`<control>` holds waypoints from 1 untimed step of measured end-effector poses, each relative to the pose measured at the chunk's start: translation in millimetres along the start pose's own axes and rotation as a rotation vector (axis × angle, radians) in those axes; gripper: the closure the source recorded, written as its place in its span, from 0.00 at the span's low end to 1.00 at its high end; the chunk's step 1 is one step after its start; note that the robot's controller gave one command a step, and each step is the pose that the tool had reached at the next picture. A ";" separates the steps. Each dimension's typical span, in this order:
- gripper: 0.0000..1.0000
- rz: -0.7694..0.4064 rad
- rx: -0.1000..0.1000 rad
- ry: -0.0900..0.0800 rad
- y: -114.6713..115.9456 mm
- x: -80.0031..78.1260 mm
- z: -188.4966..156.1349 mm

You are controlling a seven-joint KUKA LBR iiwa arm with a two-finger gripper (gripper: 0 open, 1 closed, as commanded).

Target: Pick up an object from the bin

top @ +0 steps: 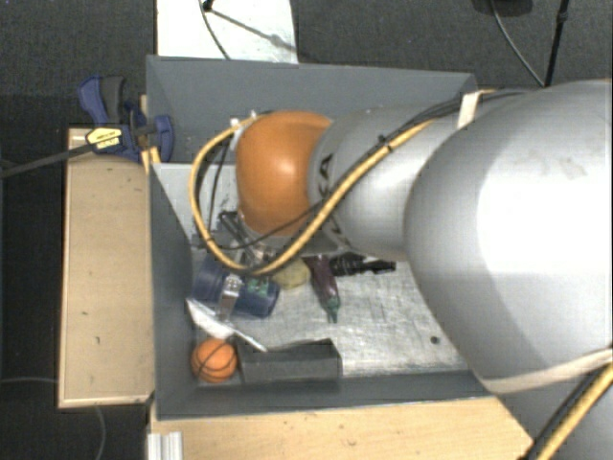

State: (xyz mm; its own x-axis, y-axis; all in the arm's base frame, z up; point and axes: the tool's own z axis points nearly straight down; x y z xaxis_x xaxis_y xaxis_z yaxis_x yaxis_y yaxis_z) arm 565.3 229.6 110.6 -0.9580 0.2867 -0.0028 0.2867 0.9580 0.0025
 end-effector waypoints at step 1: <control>0.00 0.027 -0.003 -0.007 13.9 3.4 38.5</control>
Offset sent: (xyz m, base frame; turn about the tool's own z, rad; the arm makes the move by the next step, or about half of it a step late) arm -0.0087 0.0141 -0.0406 0.1908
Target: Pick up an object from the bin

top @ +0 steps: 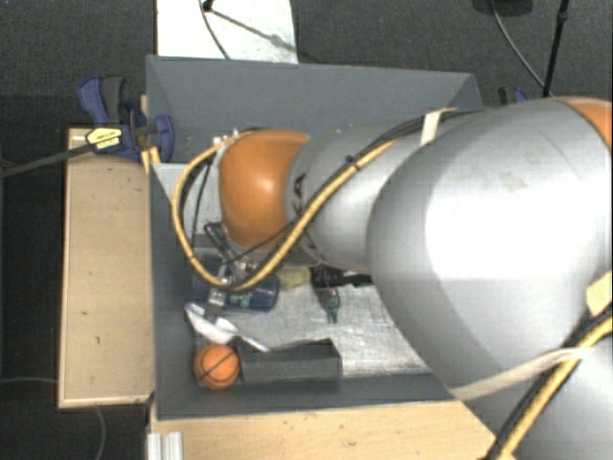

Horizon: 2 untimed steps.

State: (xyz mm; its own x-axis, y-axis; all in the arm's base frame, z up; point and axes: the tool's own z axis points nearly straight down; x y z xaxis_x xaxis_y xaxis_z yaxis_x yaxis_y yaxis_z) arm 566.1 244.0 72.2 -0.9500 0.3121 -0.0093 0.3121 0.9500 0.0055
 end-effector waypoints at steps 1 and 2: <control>1.00 0.166 0.000 0.001 -2.0 5.0 -2.9; 1.00 0.166 0.000 0.001 -2.0 5.0 -2.9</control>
Offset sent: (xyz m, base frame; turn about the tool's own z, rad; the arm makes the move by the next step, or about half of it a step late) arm 0.0000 0.0000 0.0000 0.0000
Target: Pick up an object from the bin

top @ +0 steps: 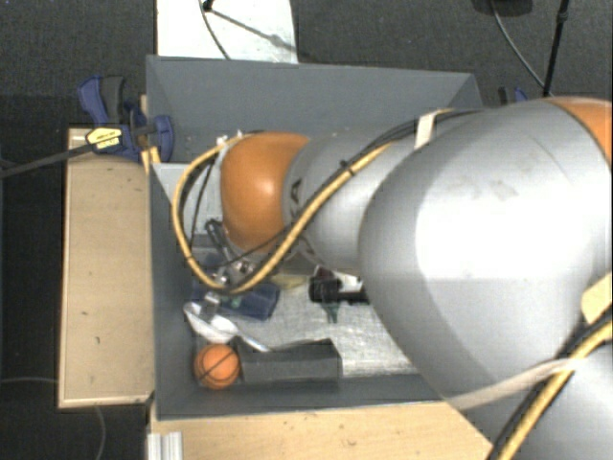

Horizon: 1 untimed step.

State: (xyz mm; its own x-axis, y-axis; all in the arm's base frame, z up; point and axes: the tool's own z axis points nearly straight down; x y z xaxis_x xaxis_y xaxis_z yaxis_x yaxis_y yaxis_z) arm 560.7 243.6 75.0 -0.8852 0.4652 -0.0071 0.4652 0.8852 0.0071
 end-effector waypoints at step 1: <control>1.00 0.000 0.001 0.001 -0.8 0.9 -2.9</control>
Offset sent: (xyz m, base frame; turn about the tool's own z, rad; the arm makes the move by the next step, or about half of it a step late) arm -0.0001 0.0001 0.0069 0.0000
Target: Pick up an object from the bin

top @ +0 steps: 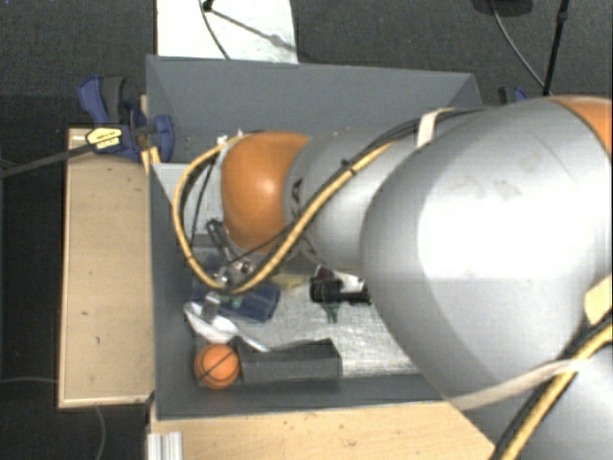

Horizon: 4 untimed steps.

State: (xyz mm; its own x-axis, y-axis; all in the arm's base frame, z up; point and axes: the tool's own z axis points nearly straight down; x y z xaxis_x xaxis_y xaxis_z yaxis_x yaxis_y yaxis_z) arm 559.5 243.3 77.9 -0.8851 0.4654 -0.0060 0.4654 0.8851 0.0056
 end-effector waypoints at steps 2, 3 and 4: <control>1.00 -0.001 0.010 0.010 -2.1 2.2 -40.0; 1.00 -0.001 0.005 0.006 -1.1 1.2 -62.3; 1.00 -0.002 0.003 0.004 -0.6 0.7 -75.6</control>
Offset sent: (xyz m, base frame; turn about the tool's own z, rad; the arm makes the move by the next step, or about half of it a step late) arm 0.0001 0.0000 0.0959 0.0000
